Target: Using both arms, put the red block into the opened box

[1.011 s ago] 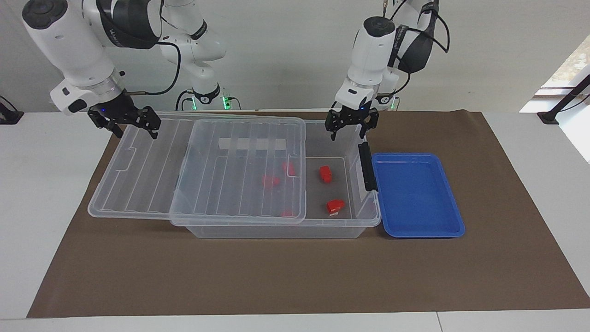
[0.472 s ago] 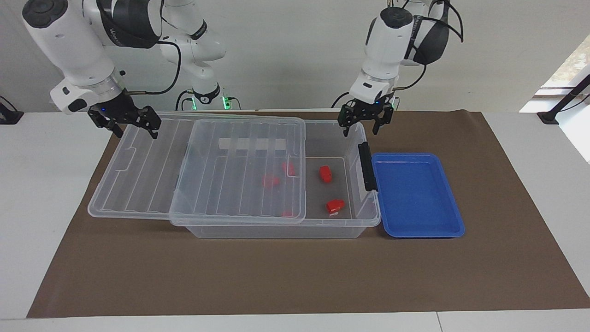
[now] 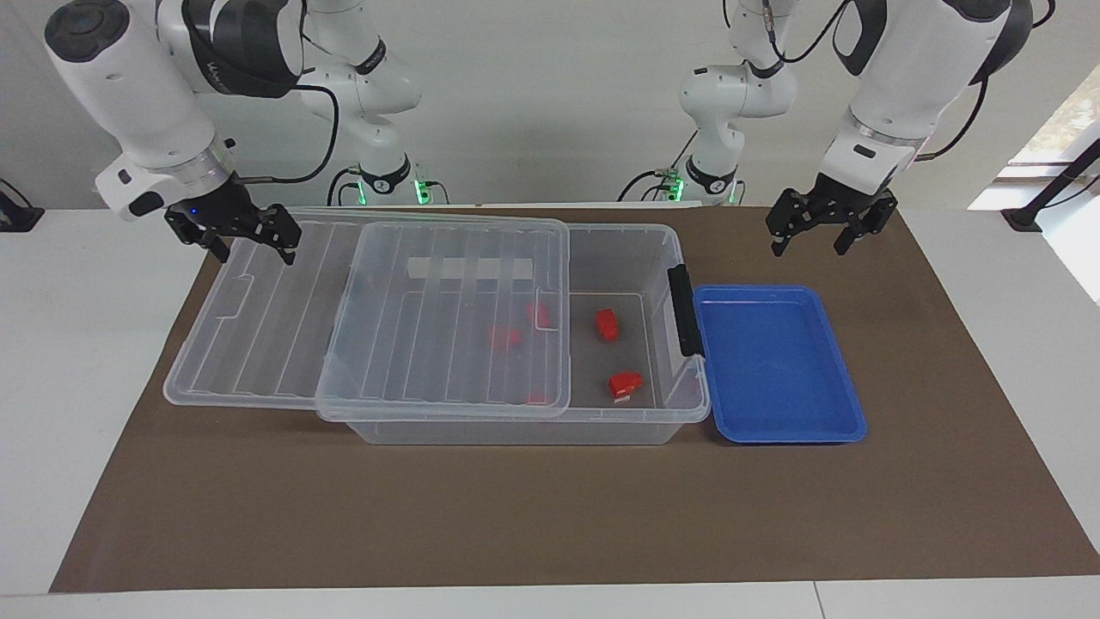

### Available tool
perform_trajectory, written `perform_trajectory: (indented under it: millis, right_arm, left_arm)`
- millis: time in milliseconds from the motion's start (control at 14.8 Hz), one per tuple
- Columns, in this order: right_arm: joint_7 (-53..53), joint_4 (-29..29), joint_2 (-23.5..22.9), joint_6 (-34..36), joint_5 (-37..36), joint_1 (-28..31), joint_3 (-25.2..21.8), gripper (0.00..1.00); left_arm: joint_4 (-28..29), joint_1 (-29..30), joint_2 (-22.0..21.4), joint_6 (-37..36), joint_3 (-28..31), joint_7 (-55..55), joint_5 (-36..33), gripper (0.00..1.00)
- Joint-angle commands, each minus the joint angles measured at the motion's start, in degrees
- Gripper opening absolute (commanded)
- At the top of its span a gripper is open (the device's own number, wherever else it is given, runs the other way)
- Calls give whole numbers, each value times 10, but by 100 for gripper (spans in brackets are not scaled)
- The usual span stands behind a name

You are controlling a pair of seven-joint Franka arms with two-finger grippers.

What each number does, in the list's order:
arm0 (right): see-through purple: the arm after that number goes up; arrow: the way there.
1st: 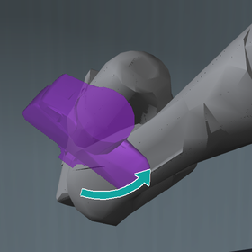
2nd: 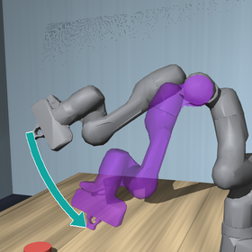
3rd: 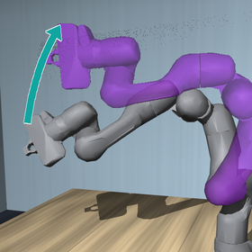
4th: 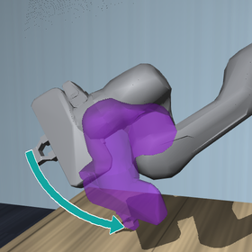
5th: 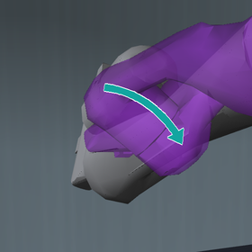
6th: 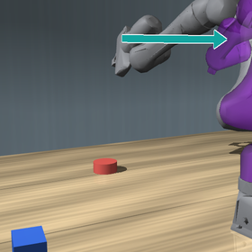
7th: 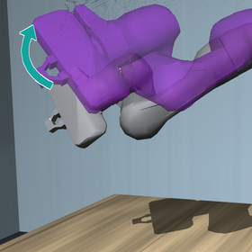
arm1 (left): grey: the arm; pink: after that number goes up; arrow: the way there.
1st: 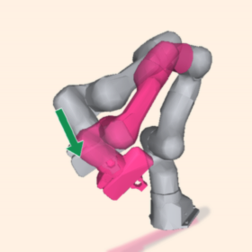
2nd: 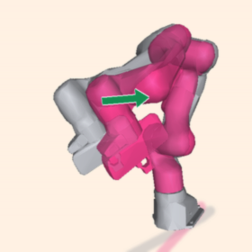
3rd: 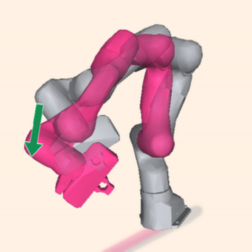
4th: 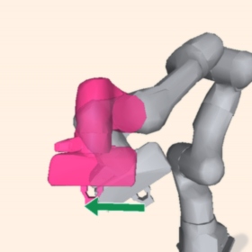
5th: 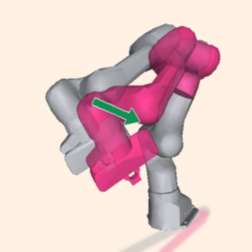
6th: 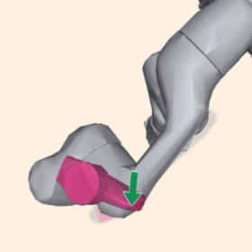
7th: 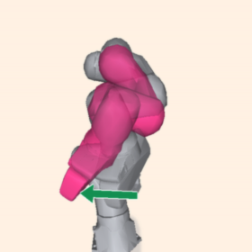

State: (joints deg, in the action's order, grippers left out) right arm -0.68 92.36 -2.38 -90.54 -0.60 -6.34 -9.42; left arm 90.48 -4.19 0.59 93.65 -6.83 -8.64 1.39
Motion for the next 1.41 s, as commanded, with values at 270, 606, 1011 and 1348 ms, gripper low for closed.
perform_trajectory:
  millis: [270,606,1011,1348]
  right_arm:
    - [28,-8,-3,-16,-2,12,-5,85]
    - [147,20,-4,-47,7,117,-4,0]
    - [160,73,-8,-119,0,156,-5,0]
    - [233,76,-28,-149,-2,185,-6,0]
  left_arm:
    - [15,13,-23,-19,1,14,7,100]
    - [22,29,-28,-32,2,34,6,100]
    - [24,31,-30,-31,2,45,6,100]
    - [24,31,-30,-30,2,46,6,100]
